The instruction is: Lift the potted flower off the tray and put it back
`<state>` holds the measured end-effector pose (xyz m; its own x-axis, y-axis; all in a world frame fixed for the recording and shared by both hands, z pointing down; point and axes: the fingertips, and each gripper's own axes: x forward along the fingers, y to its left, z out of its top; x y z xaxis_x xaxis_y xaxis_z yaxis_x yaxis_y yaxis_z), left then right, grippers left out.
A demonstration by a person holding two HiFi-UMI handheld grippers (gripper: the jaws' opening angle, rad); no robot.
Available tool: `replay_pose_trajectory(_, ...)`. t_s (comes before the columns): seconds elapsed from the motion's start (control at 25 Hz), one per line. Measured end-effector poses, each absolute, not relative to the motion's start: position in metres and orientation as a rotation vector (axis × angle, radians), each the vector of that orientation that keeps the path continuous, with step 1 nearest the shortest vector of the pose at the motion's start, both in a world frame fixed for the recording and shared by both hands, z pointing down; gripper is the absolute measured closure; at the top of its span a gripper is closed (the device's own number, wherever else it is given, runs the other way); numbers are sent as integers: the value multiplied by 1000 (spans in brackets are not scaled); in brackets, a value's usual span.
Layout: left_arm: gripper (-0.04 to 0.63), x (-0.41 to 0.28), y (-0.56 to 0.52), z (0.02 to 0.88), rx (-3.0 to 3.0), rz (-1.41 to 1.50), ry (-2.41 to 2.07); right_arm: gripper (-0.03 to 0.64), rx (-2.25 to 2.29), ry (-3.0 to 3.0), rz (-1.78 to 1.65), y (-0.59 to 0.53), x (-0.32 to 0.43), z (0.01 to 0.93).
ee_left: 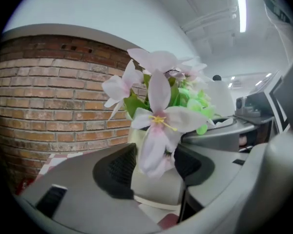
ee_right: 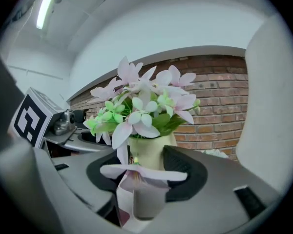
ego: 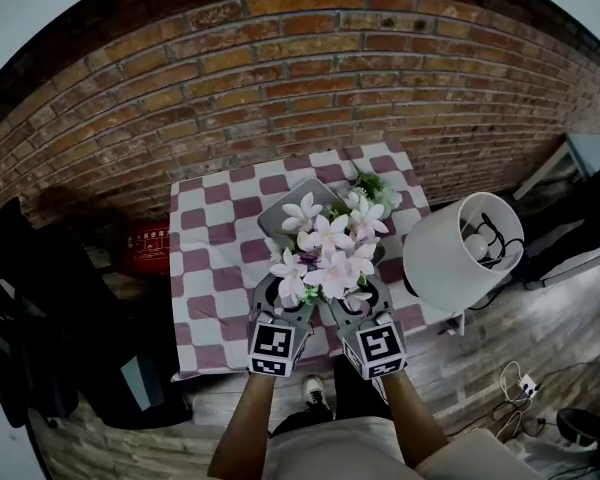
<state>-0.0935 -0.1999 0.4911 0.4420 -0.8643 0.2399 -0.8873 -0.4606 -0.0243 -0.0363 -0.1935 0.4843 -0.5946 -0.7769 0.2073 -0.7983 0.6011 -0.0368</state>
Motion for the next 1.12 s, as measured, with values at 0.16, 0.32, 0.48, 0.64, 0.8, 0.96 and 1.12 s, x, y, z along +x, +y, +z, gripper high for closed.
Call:
replay_pose_trajectory(0.16, 331, -93, -174, 464, 2619, 321, -1589, 405, 1334, -2692, 151, -166, -35, 457)
replay_pose_trajectory(0.32, 331, -91, -150, 439, 2635, 289, -1610, 405, 1322, -2735, 118, -140, -35, 430)
replay_pose_trajectory(0.48, 331, -91, -129, 414, 2665, 239, -1633, 402, 1331, -2776, 85, -119, -33, 404)
replay_pose_trajectory(0.64, 331, -89, -112, 394, 2703, 208, -1649, 392, 1330, -2825, 63, -101, -32, 382)
replay_pose_trajectory(0.8, 331, -85, -104, 380, 2729, 201, -1659, 388, 1341, -2838, 29, -92, -28, 367)
replay_pose_trajectory(0.96, 331, -83, -99, 372, 2732, 191, -1659, 390, 1345, -2836, 14, -87, -26, 359)
replay_pose_trajectory(1.12, 331, -82, -98, 372, 2729, 190, -1658, 390, 1350, -2838, 12, -86, -25, 358)
